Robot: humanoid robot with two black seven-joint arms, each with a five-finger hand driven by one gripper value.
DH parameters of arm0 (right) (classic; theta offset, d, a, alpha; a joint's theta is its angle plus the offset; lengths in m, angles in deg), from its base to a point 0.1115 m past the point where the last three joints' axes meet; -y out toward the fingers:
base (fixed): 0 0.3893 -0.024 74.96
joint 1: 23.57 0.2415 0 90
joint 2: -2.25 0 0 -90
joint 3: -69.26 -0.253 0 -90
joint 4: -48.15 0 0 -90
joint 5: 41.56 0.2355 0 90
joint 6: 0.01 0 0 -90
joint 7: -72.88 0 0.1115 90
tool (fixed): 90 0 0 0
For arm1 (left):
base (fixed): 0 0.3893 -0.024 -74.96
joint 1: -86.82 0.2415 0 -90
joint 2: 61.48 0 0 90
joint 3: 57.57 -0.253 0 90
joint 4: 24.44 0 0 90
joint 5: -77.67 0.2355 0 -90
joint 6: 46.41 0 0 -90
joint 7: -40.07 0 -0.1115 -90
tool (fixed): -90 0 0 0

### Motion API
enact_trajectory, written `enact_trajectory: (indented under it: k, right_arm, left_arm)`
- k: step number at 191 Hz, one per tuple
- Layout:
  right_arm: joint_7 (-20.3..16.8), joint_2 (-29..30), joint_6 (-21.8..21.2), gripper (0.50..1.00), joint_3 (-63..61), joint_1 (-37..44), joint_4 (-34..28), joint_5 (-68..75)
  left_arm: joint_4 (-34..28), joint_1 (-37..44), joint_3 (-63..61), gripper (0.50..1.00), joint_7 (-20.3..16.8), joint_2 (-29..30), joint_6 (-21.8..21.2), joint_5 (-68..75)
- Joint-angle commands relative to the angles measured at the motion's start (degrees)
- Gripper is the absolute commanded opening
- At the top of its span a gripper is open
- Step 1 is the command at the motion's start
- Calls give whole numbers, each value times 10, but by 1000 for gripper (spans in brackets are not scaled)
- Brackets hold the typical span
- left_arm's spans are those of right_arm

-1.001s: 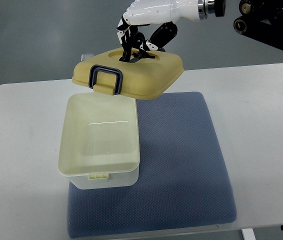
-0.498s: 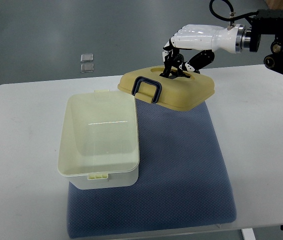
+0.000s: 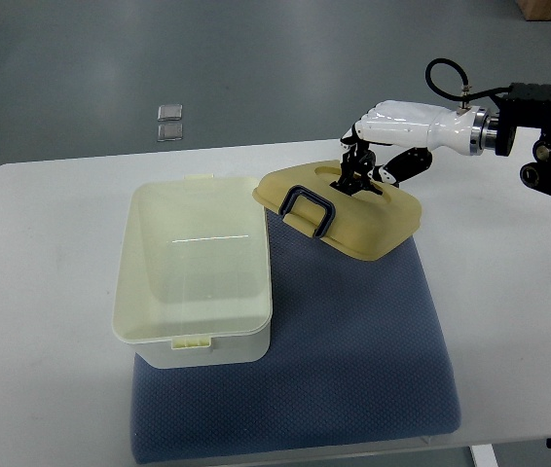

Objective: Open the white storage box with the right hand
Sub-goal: 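Carry the lid away from the box and lower it onto the cushion, then open the right hand fingers to release the lid handle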

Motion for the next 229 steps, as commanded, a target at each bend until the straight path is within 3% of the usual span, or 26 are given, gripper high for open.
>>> enact_trajectory:
  k: [1, 76, 209, 221, 229]
  right_arm:
    - [0, 0, 8, 500, 4, -17, 0, -4]
    - [0, 9, 16, 500, 8, -79, 6, -18]
    - [0, 8, 19, 500, 1, -79, 10, -16]
    - [0, 8, 19, 611, -1, -80, 11, -11]
    - [0, 8, 18, 731, -1, -80, 10, -9]
  left_arm:
    - [0, 0, 0, 1000, 0, 0, 0, 0]
    - [0, 0, 0, 1000, 0, 0, 0, 0]
    - [0, 0, 0, 1000, 0, 0, 0, 0]
    - [0, 0, 1, 1000, 0, 0, 1, 0]
    - [0, 0, 0, 1000, 0, 0, 0, 0]
